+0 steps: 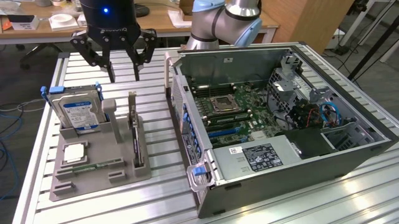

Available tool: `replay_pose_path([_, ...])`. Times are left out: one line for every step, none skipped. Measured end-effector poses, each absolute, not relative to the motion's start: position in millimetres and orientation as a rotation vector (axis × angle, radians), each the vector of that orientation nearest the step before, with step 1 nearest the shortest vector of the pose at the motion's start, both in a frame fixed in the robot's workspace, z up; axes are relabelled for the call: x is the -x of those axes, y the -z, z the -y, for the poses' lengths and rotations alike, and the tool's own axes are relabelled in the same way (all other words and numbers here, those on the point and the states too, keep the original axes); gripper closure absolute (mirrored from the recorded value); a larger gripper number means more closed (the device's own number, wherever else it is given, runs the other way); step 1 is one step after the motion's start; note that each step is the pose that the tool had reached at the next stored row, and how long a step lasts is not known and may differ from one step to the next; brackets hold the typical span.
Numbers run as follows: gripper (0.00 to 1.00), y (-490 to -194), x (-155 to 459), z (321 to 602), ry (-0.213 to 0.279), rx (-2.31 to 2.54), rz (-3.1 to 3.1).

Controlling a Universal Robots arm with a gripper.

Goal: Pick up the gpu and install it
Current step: 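Pick up the gpu and move the gpu toward the slot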

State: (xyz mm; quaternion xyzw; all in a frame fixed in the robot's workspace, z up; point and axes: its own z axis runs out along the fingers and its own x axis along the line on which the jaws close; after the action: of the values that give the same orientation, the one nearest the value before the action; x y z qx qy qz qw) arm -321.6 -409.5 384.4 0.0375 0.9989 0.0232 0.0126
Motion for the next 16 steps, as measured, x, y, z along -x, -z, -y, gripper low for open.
replay_pose_path([0.47,-384.4,321.6,409.5,-0.072,-0.117,-3.113])
replay_pose_path([0.47,-384.4,321.6,409.5,-0.072,-0.117,-3.113])
replay_pose_path([0.47,-384.4,321.6,409.5,-0.072,-0.117,-3.113])
replay_pose_path([0.47,-384.4,321.6,409.5,-0.072,-0.117,-3.113])
replay_pose_path([0.47,-384.4,321.6,409.4,-0.072,-0.117,-3.113])
replay_pose_path([0.47,-384.4,321.6,409.4,-0.072,-0.117,-3.113])
replay_pose_path([0.47,-384.3,321.6,409.4,-0.072,-0.117,-3.113])
replay_pose_path([0.47,-384.1,321.6,409.4,-0.072,-0.117,-3.113])
replay_pose_path([0.47,-383.9,321.6,409.4,-0.072,-0.117,-3.113])
replay_pose_path([0.47,-383.6,321.6,409.4,-0.073,-0.117,-3.113])
replay_pose_path([0.47,-383.2,321.6,409.4,-0.072,-0.117,-3.113])
replay_pose_path([0.47,-382.8,321.6,409.4,-0.072,-0.117,-3.113])
replay_pose_path([0.47,-382.3,321.6,409.4,-0.072,-0.117,-3.113])
replay_pose_path([0.47,-382.0,321.6,409.4,-0.072,-0.117,-3.113])
replay_pose_path([0.47,-381.6,321.6,409.4,-0.072,-0.117,-3.113])
replay_pose_path([0.47,-381.1,321.6,409.4,-0.072,-0.117,-3.113])
